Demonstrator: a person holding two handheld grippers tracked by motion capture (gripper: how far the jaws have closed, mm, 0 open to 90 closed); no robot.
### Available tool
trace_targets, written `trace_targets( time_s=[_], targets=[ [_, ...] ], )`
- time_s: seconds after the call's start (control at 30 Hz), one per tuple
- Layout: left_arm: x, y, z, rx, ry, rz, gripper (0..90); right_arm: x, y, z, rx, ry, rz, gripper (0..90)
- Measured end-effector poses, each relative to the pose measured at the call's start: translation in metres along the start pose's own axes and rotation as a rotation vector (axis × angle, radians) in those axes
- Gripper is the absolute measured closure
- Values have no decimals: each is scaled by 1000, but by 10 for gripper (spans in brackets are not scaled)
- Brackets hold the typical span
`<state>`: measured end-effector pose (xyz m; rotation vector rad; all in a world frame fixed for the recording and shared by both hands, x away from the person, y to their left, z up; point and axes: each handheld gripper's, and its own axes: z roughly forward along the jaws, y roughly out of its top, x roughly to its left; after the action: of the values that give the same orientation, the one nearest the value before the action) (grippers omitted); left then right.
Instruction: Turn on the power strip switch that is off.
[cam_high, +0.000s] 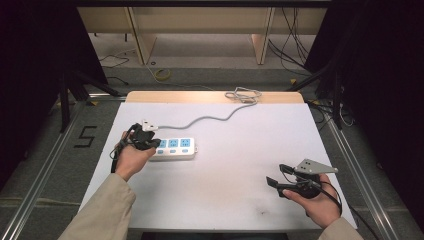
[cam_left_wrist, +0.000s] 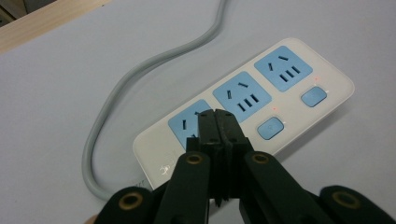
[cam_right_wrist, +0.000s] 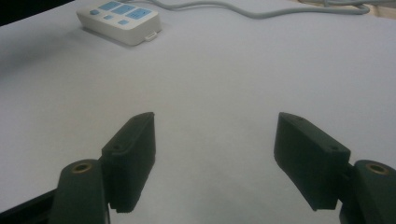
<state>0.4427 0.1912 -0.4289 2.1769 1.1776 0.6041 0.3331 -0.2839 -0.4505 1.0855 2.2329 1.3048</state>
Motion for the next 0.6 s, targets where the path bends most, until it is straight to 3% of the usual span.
trace_targets(
  time_s=[0.6],
  targets=[
    [0, 1, 0, 9, -6, 2, 899, 0, 0, 0, 1, 0, -1, 301]
  ],
)
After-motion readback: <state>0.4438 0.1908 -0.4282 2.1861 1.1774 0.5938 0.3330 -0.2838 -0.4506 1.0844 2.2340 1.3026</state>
